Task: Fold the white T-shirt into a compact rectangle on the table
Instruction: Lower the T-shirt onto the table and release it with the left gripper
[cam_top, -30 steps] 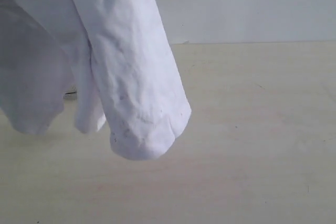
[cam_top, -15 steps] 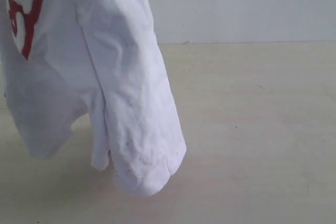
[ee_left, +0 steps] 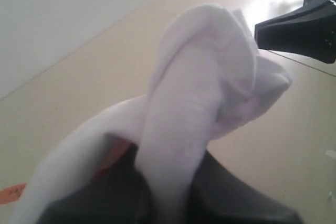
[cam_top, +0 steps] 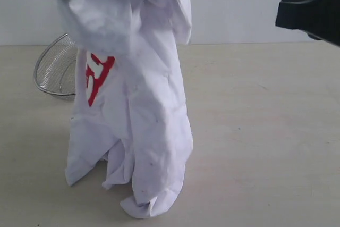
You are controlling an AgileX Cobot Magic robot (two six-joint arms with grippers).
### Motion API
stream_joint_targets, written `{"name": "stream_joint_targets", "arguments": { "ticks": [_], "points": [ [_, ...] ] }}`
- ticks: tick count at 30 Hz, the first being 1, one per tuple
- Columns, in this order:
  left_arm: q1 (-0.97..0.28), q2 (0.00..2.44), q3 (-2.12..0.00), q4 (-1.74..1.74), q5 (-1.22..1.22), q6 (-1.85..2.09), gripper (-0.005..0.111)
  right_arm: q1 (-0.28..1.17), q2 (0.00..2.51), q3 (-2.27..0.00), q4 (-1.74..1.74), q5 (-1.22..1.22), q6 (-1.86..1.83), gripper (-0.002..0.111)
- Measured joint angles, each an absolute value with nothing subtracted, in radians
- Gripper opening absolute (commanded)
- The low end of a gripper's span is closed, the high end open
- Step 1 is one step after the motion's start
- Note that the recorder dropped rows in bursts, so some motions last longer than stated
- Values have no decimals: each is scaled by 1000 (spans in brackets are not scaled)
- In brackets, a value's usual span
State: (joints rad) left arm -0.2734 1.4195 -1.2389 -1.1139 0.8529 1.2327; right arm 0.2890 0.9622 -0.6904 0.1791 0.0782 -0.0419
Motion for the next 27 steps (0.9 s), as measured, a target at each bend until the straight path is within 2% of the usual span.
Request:
{"name": "stream_joint_targets", "arguments": {
  "ticks": [13,15,17,20,21,22,24,27],
  "points": [
    [-429,1710,-1247,-1195,647,1367,5,289,1057,-693,179,22,-96,0],
    [-436,1754,-1268,-1225,637,1388,13,289,1077,-693,179,20,-96,0],
    [-438,1790,-1292,-1252,635,1405,26,289,1103,-693,179,20,-96,2],
    [-443,1828,-1321,-1275,631,1419,63,289,1141,-693,179,16,-96,15],
    [-443,1833,-1329,-1280,631,1419,77,289,1151,-693,179,16,-96,24],
    [-443,1839,-1334,-1295,631,1416,82,289,1165,-693,179,16,-96,31],
    [-444,1841,-1336,-1311,627,1412,82,289,1181,-693,179,13,-101,48],
    [-444,1835,-1342,-1282,616,1396,74,289,1194,-693,179,0,-110,63]
  ]
}}
